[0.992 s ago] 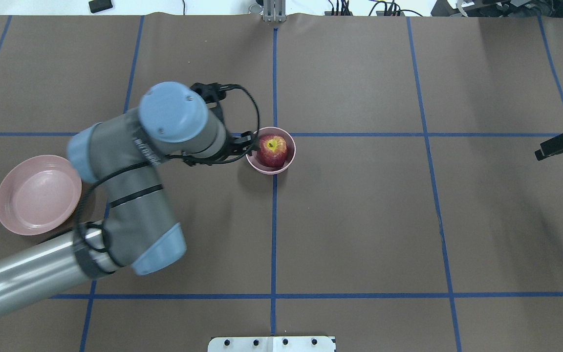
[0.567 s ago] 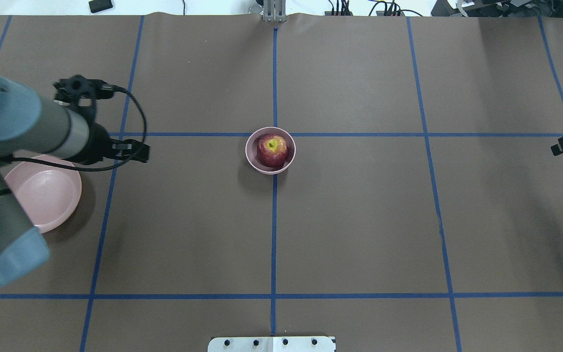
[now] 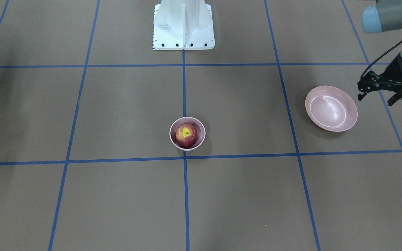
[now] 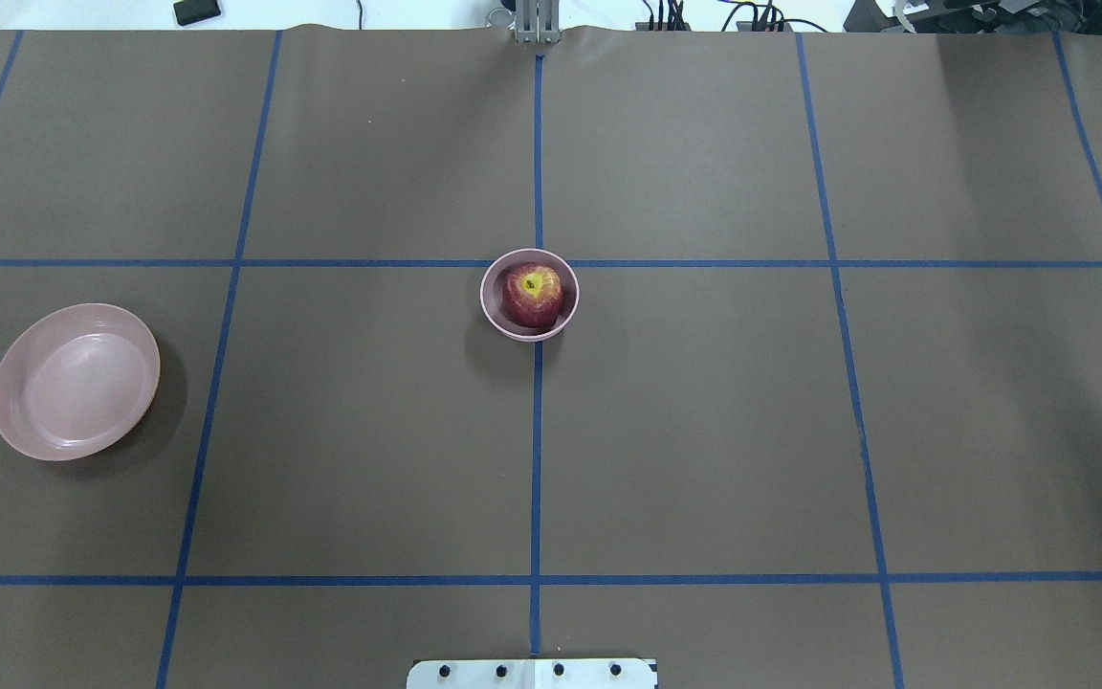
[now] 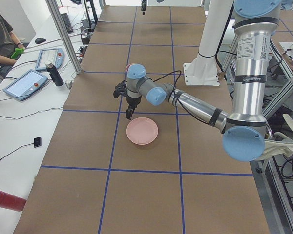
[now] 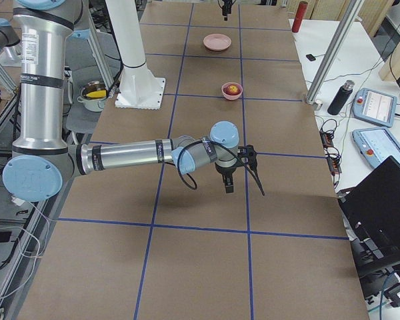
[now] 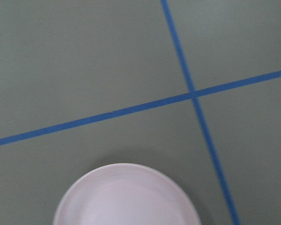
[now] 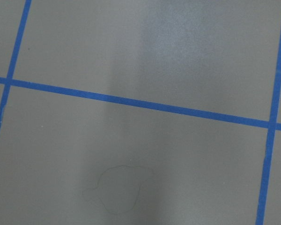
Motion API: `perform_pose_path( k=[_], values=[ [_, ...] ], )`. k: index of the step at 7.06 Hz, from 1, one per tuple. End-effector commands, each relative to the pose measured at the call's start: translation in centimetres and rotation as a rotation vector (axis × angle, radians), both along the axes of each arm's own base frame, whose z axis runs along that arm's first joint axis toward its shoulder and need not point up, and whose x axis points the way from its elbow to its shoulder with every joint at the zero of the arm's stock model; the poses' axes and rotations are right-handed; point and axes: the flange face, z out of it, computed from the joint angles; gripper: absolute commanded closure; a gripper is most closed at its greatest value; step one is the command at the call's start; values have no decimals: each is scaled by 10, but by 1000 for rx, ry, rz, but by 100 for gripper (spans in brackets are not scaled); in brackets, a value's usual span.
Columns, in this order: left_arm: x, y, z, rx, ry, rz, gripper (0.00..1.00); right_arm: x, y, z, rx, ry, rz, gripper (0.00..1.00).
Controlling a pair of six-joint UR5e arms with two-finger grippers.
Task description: Move apple from plate to bowl
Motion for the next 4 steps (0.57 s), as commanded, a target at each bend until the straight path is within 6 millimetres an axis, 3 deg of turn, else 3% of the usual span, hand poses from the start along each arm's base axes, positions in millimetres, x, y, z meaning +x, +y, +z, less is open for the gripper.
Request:
perform_pose_path(
  k=[1,4],
  values=[
    [-27,-8,79,8,22,23,2,7,0,0,5,-8,6,0],
    [-23,-23,69,-85,7,-9,2,8,3,-1,10,-5,7,0]
  ],
)
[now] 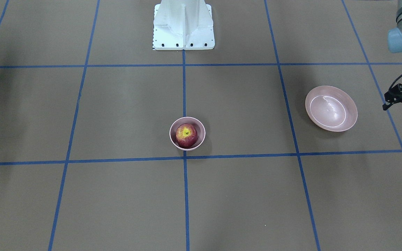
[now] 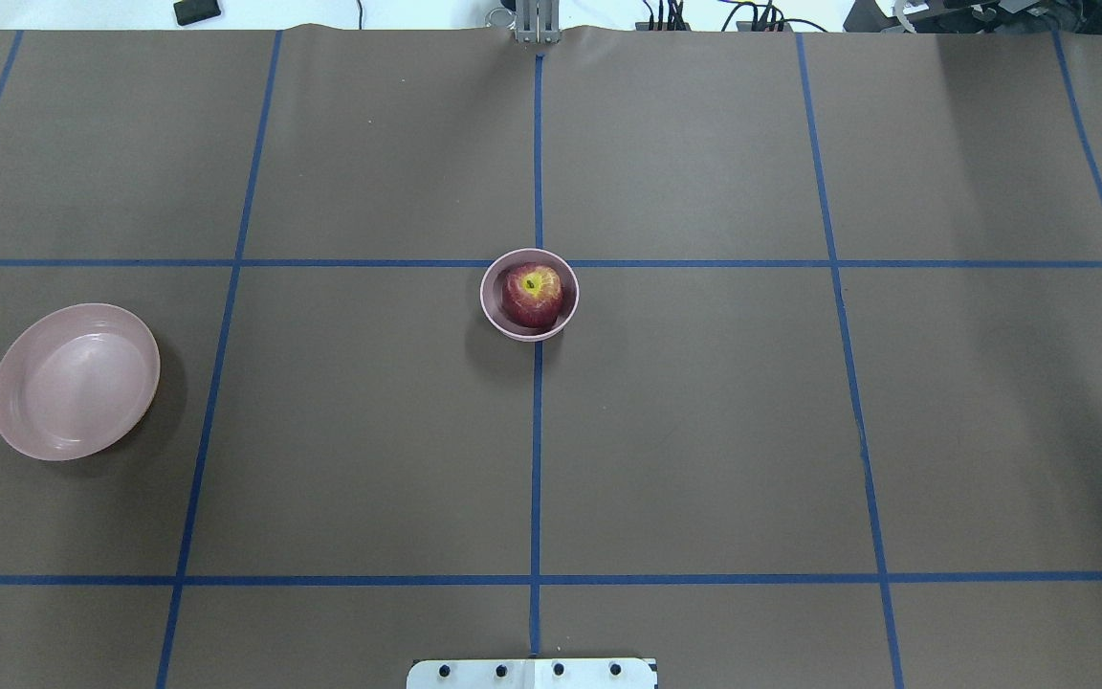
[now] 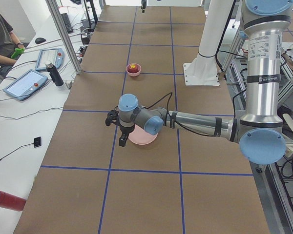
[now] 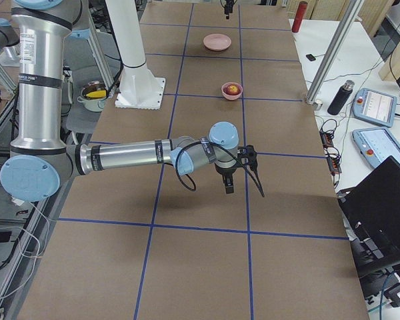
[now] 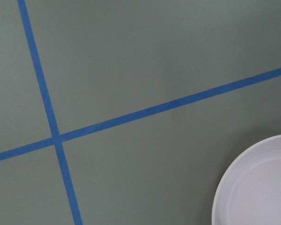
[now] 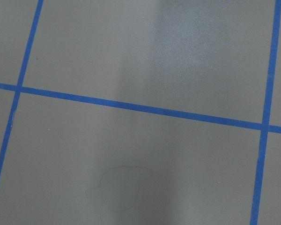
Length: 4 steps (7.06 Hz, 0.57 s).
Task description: Move apple from plate to bowl
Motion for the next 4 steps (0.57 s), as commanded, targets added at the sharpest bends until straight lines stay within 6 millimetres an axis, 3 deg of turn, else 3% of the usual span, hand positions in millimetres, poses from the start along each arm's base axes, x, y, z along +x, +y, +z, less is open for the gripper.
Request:
perform_pose_path(
  k=[1,2,4],
  values=[
    [1,-7,-4,-54,-7,-19,2,-1,1,2,1,7,0,0],
    [-2,-5,-24,-24,17,-17,2,-5,-1,1,4,6,-9,0],
    [-2,-2,-27,-30,23,-16,2,-9,-5,-3,12,0,-16,0]
  ],
)
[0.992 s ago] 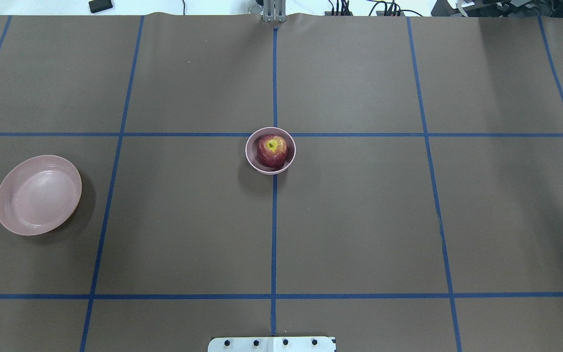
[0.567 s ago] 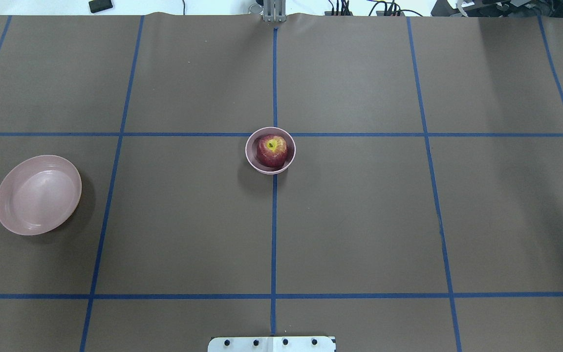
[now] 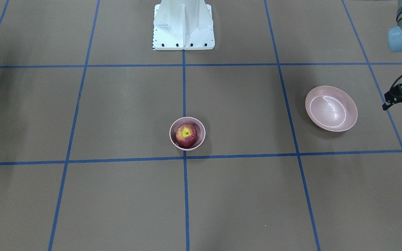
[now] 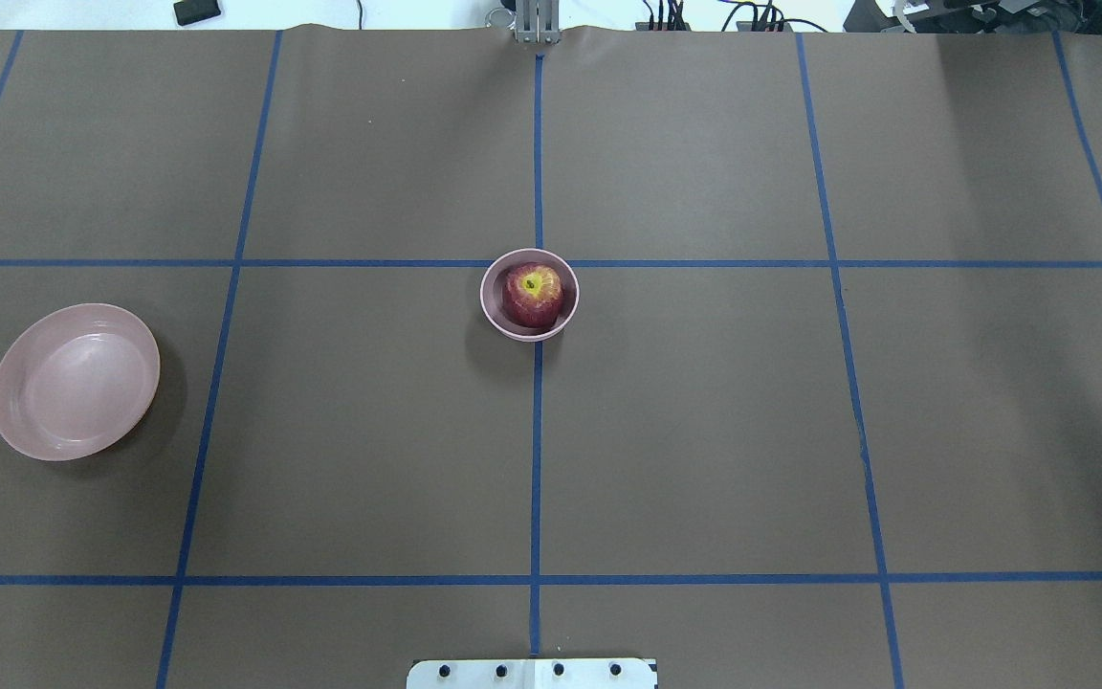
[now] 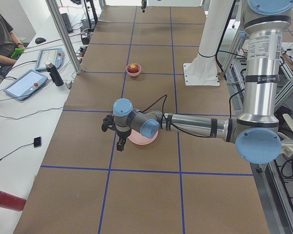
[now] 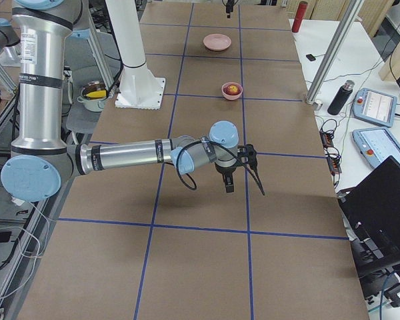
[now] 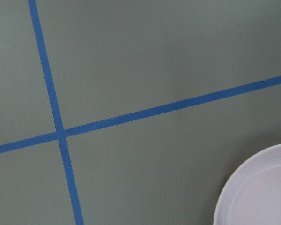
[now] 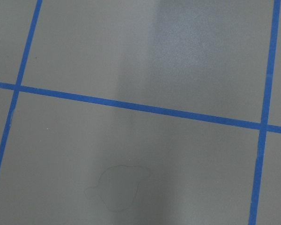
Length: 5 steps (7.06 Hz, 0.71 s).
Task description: Move apple from plate to bowl
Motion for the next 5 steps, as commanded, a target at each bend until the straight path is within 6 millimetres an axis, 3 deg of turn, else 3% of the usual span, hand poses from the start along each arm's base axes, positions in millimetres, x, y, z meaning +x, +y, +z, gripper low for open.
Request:
perform_pose_path(
  k=[1,5],
  values=[
    [0,2,-10,10,14,3,2,-12,-8,-5,11,9,-18,0],
    [0,2,-7,15,16,4,2,-12,-10,10,-13,20,-16,0]
  ],
)
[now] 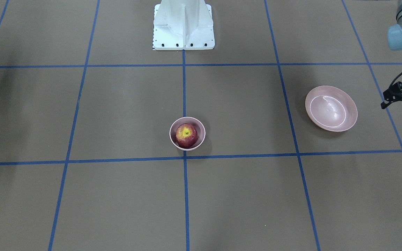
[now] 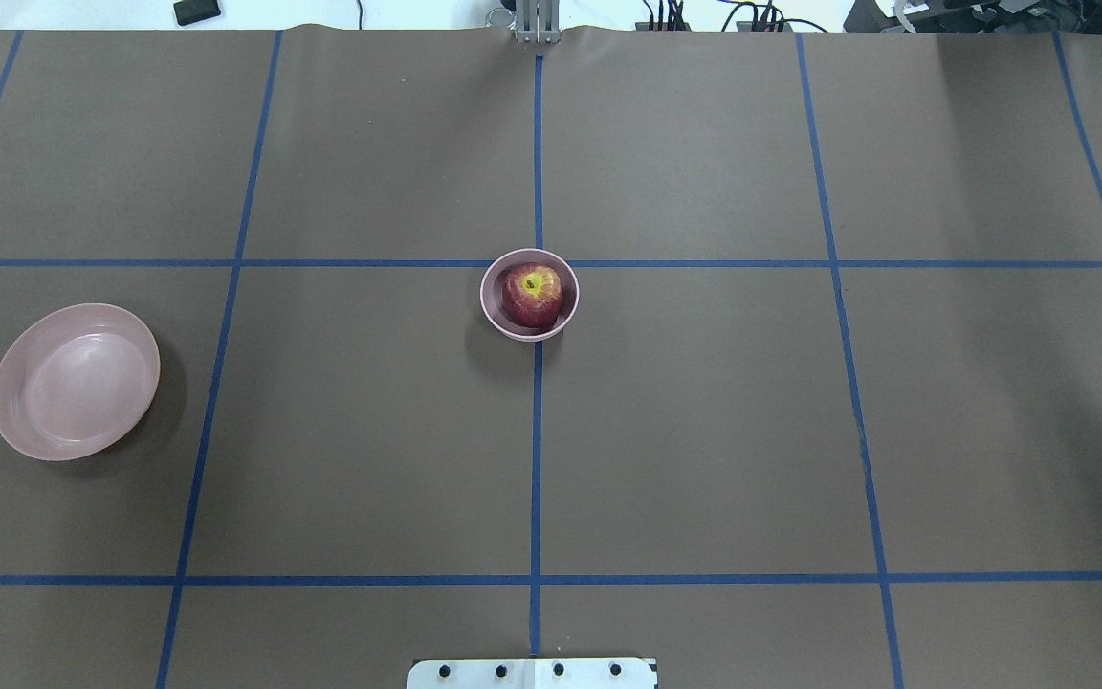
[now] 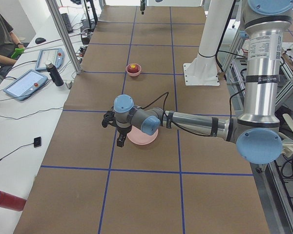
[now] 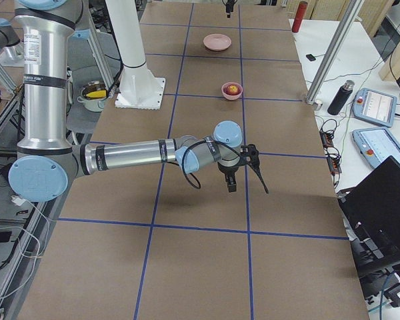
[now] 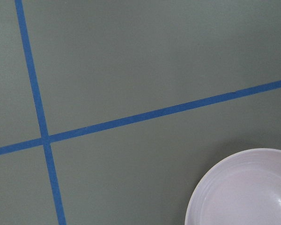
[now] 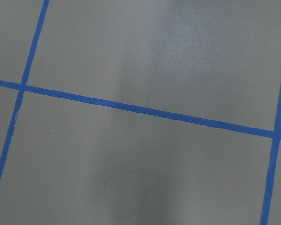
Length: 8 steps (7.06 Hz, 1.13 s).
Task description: Move apple from plate to bowl
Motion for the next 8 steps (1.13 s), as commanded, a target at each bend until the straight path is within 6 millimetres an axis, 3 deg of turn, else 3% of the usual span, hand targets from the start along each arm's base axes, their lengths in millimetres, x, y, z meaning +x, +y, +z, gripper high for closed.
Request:
perform_pose_path(
  k=[1,8],
  values=[
    [0,1,-1,-2,2,-1,2,0,0,9,-12,3,-1,0],
    [-2,1,-1,1,0,-4,2,2,-3,19,17,43,-30,0]
  ],
)
